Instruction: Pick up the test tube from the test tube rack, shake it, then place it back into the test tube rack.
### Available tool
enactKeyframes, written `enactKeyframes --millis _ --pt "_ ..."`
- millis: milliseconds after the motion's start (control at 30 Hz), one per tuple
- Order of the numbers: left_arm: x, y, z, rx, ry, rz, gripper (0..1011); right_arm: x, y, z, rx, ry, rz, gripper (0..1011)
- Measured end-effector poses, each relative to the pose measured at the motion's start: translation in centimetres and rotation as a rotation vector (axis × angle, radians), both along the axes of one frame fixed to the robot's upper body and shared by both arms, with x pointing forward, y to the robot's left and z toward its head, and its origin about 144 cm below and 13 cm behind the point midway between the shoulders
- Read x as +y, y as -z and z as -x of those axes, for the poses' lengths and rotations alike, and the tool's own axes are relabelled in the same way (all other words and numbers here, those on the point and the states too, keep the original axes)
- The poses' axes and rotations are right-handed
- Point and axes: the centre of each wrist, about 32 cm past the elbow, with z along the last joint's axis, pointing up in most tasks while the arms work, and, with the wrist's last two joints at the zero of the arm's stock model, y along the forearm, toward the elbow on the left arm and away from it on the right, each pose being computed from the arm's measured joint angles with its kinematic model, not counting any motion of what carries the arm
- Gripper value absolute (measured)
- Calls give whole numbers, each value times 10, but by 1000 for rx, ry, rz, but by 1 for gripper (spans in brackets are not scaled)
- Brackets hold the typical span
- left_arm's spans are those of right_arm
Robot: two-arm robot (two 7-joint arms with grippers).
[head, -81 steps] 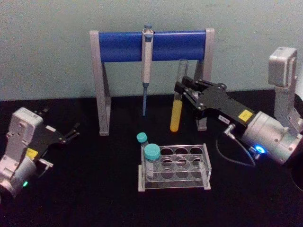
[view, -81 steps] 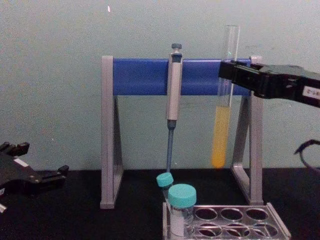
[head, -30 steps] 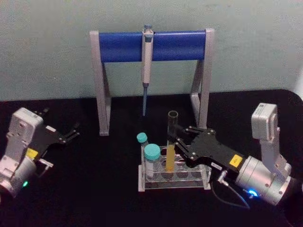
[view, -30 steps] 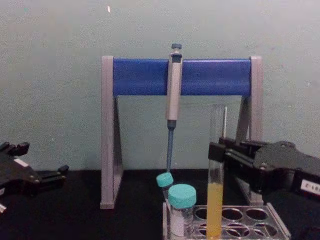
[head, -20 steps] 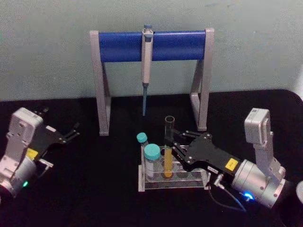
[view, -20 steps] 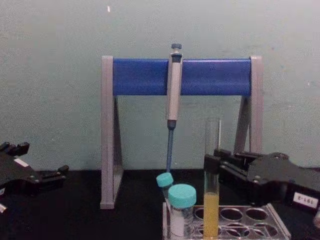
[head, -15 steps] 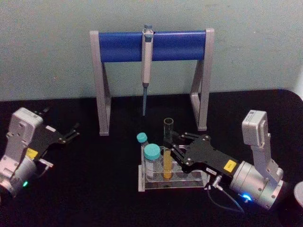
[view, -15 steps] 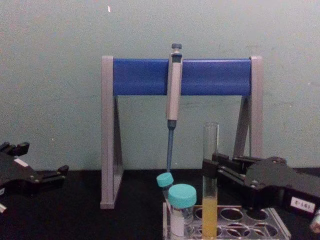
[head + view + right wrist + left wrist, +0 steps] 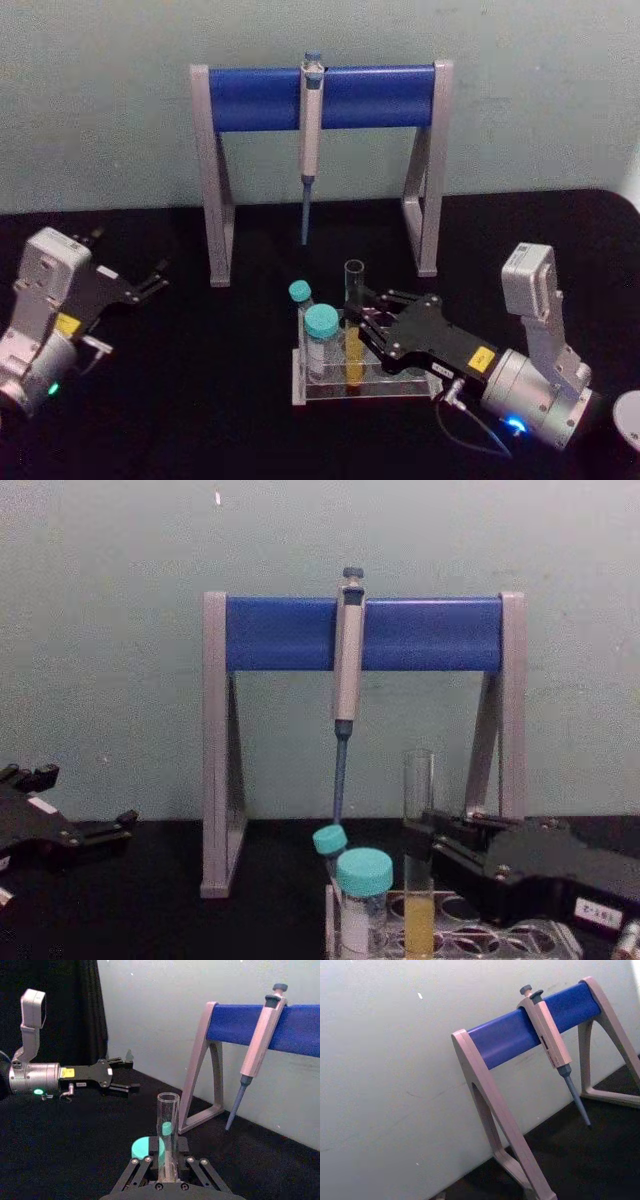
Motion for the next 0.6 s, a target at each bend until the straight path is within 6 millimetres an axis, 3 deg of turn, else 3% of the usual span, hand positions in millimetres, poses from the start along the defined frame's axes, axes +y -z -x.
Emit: enactKeyframes --millis 600 --pt "0 0 0 0 0 0 1002 0 2 1 13 11 11 221"
